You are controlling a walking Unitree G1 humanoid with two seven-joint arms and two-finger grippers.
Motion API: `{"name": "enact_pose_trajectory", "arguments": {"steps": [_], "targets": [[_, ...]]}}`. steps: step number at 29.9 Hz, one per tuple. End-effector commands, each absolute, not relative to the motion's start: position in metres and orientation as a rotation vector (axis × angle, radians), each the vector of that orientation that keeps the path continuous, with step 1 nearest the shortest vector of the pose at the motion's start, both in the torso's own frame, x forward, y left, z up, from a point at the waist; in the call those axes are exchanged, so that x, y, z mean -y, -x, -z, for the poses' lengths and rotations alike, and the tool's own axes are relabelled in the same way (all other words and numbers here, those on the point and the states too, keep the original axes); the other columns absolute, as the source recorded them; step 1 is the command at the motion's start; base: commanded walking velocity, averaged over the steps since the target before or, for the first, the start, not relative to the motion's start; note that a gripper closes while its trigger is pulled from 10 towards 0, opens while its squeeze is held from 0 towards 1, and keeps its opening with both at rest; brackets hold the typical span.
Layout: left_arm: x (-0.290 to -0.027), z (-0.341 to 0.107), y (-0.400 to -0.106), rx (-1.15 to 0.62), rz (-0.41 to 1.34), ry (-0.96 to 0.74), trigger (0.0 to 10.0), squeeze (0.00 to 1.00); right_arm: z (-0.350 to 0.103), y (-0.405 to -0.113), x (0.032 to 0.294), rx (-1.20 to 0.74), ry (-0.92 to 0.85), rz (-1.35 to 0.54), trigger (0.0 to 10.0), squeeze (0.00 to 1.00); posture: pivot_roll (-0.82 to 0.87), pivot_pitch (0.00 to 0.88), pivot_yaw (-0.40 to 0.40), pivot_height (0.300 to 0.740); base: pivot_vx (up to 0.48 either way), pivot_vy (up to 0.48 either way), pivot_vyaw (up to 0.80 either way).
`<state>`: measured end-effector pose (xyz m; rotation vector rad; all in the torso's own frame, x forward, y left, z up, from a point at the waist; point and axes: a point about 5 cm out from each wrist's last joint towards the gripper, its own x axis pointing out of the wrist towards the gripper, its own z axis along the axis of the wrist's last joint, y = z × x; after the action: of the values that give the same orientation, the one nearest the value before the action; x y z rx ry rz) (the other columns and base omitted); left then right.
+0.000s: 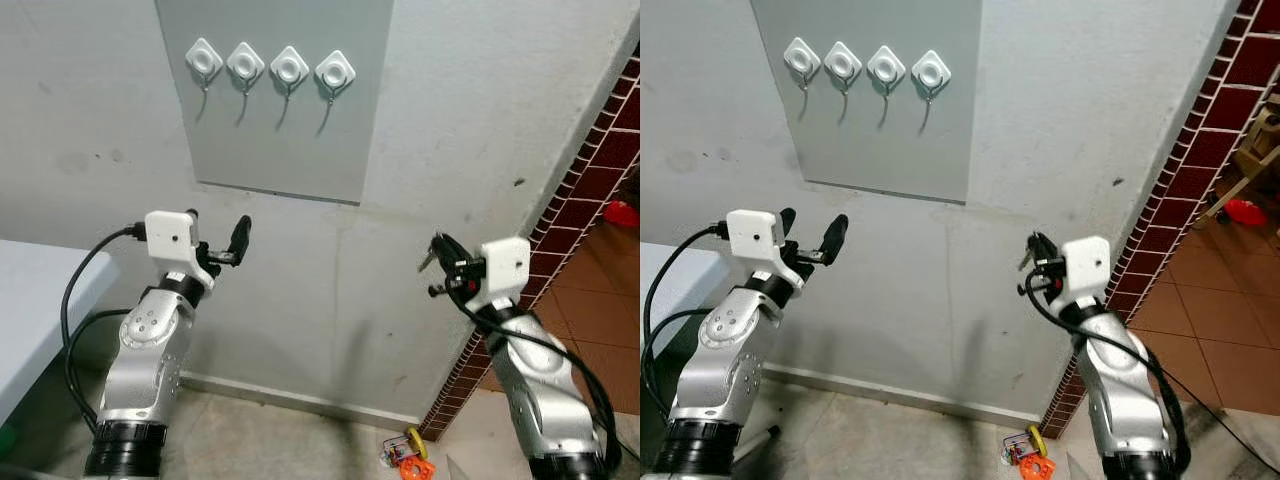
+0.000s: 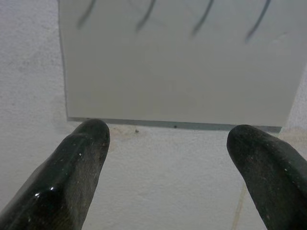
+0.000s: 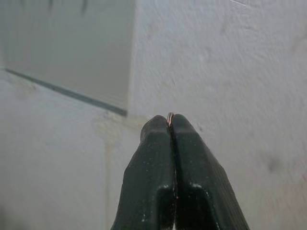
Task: Hang keys on a hook
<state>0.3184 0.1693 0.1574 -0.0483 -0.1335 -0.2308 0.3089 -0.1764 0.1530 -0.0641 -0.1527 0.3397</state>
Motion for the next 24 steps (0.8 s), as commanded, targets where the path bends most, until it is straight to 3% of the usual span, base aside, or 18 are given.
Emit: {"name": "enact_pose_trajectory", "arguments": {"steps": [1, 24], "targets": [[-0.164, -0.17, -0.323, 0.158, 0.267, 0.023, 10.0, 0.0, -0.159, -0.316, 0.176, 0.155, 0.067, -0.371, 10.0, 0.0, 0.02, 0.0, -0.014, 0.74, 0.0, 0.0, 0.0], [-0.142, -0.197, -0.333, 0.211, 0.381, -0.007, 10.0, 0.0, -0.216, -0.371, 0.123, 0.285, 0.035, -0.62, 10.0, 0.0, 0.05, 0.013, -0.023, 0.74, 0.0, 0.0, 0.0]]}}
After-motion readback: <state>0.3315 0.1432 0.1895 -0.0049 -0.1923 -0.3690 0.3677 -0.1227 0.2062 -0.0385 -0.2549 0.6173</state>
